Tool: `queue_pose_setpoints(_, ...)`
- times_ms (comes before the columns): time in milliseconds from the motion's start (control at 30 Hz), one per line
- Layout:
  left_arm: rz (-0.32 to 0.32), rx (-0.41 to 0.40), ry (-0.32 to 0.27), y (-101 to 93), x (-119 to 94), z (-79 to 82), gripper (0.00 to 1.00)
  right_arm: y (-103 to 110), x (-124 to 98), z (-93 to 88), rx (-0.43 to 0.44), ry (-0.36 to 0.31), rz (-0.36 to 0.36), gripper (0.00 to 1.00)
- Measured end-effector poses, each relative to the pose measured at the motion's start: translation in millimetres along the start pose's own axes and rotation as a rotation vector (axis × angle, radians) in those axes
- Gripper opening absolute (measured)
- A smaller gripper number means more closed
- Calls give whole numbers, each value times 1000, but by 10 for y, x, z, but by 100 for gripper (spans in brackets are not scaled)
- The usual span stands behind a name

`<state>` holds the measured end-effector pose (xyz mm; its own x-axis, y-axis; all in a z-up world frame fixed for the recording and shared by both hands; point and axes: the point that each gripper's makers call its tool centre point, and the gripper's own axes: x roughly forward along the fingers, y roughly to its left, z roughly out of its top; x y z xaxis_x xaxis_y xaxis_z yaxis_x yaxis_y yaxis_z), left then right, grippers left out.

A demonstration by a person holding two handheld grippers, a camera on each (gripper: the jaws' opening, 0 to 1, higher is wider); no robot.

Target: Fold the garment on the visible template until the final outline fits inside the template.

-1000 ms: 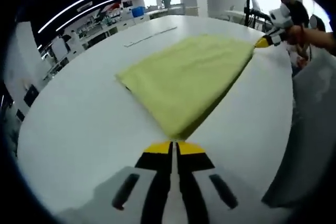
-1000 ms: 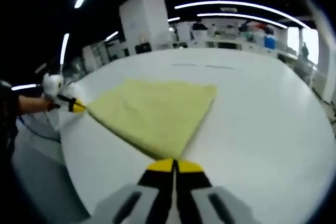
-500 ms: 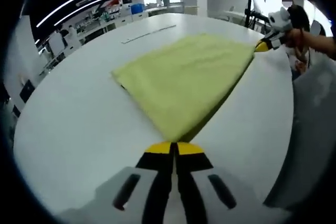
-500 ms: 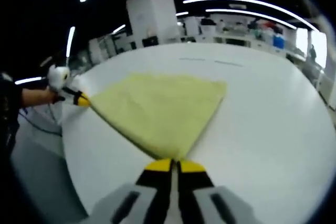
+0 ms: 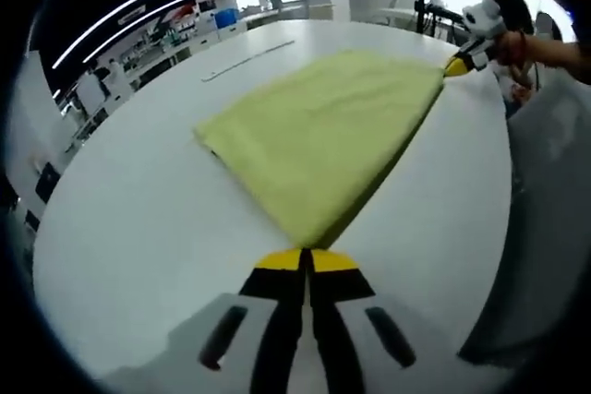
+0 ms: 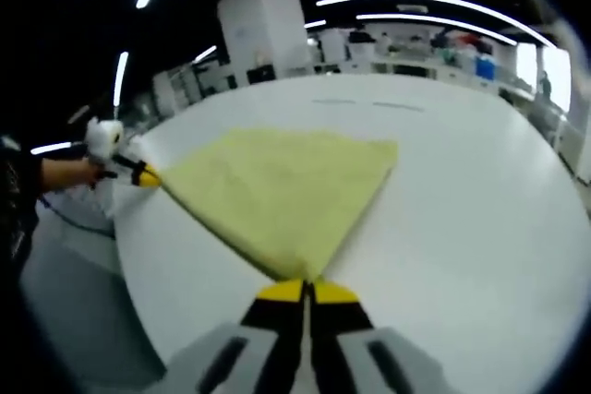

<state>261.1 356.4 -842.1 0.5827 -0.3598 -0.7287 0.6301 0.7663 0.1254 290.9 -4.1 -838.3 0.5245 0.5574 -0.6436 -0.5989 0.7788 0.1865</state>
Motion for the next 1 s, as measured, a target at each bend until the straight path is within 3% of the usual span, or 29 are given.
queue_pose_setpoints(300,-38,-17,10,-190,-79,-61,0,-21,-72,-66,-8,18,-11,0)
queue_pose_setpoints(500,-31,-97,2,-145,-63,-74,0,8,-66,-104,-24,41,-13,0)
queue_pose_setpoints(667,-29,-109,-6,-127,-109,-69,0,2,-78,-92,-27,54,-24,0)
queue_pose_setpoints(800,-42,-158,-27,-133,-151,-53,1,12,-97,-67,-30,64,-35,15)
queue_pose_setpoints(1000,-60,-260,-106,-175,-230,133,30,88,-154,51,-46,42,-33,40)
